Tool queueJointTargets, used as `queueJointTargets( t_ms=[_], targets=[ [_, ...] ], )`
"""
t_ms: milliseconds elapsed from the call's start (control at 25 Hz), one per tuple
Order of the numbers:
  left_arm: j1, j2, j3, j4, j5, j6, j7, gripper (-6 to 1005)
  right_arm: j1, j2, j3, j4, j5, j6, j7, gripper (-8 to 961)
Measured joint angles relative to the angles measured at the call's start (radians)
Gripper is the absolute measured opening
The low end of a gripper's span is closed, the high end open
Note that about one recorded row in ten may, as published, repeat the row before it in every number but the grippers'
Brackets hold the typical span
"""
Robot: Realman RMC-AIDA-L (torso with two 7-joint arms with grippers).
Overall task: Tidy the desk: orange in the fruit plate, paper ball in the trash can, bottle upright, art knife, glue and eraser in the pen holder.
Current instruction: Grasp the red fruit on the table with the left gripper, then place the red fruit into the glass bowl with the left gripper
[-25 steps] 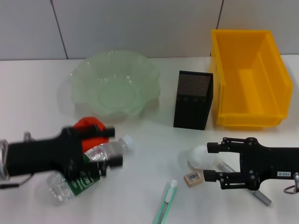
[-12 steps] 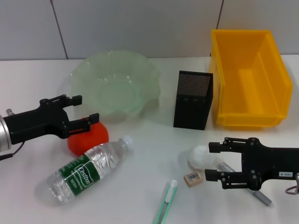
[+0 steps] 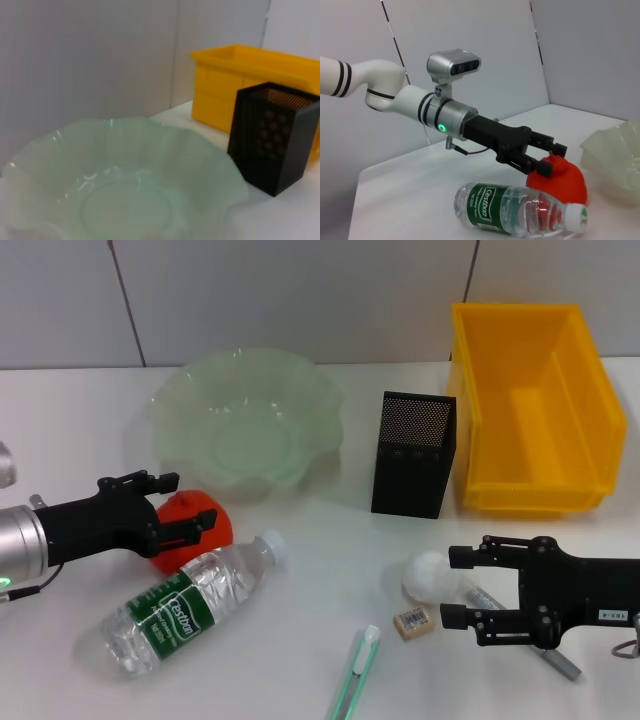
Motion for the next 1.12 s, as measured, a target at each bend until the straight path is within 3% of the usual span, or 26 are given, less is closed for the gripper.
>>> queueJointTargets(
  t_ms=[360,440,640,920,1120],
  targets=[
    [-0.008,-0.008,0.003,-0.002,0.015,-0.042,-0.005,762,0.001,0.0,0.001,-0.004,0.003,-0.001,0.001,765],
    [-0.008,-0.008,0.007,-0.001,0.015,-0.043,-0.006,547,0.002,0.0,0.002,-0.003,0.003,-0.001,0.001,765],
    [-0.008,-0.008,0.012,0.0,0.016,-0.043,-0.004,343,0.005,0.0,0.001,0.001,0.003,0.0,0.001,764],
    [-0.004,-0.007,0.012,0.009,0.017,-0.041,-0.003,276,0.005,0.0,0.001,0.003,0.003,0.001,0.001,764],
    [0.022,0.015,0.004,0.062,0.012,0.013,-0.053,230,0.009,0.0,-0.001,0.005,0.003,0.013,0.001,764]
  ],
)
